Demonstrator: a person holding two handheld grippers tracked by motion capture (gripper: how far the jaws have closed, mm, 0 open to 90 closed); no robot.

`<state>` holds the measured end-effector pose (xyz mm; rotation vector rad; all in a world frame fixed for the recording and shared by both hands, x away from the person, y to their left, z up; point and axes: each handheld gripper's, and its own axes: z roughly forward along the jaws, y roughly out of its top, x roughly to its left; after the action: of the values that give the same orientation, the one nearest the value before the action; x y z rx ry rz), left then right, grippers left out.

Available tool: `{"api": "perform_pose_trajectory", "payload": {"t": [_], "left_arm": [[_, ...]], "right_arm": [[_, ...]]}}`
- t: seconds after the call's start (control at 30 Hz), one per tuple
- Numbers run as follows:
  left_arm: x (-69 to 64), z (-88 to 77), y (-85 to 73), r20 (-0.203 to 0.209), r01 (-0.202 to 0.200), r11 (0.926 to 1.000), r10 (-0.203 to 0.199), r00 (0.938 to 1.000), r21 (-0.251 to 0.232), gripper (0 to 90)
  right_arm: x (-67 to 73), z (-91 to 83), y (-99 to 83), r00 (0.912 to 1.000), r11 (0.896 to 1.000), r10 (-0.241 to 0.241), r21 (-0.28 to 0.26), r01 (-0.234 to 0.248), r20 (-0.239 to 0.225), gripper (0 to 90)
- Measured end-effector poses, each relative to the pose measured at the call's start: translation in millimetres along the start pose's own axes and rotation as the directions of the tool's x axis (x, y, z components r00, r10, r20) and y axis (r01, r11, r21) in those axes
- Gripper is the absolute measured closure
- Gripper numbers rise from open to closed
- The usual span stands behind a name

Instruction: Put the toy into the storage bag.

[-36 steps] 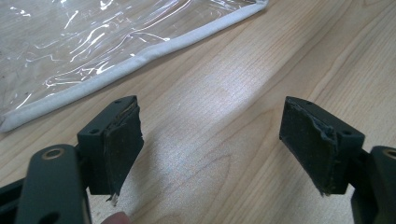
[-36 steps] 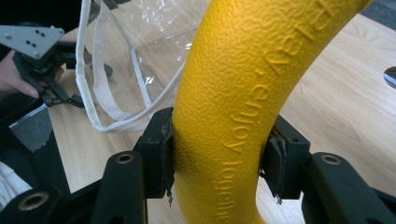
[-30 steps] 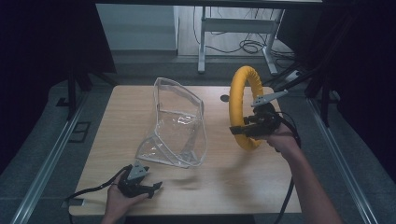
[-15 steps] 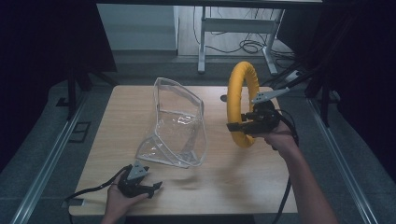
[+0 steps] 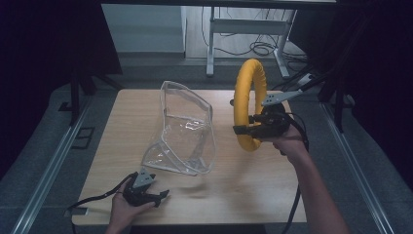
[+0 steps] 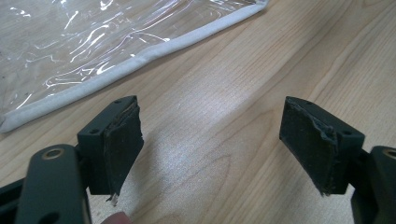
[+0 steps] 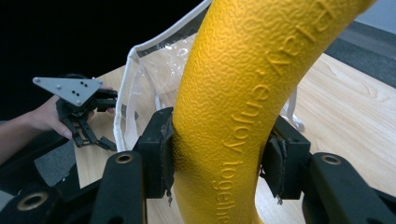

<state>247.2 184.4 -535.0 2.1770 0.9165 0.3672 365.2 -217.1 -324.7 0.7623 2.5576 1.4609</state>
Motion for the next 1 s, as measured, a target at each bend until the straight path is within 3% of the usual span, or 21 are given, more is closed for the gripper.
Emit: {"api": "perform_pose_trajectory", "payload": {"t": [1.0], "left_arm": [[-0.4,1.1,-0.2,0.003,-0.001,1.0000,0.001,1.0000,0.005,21.1]], "right_arm": [[26.0,1.8,24.8,0.9936,0.995,-0.069,-0.082,0.062,-0.089,50.5]]}}
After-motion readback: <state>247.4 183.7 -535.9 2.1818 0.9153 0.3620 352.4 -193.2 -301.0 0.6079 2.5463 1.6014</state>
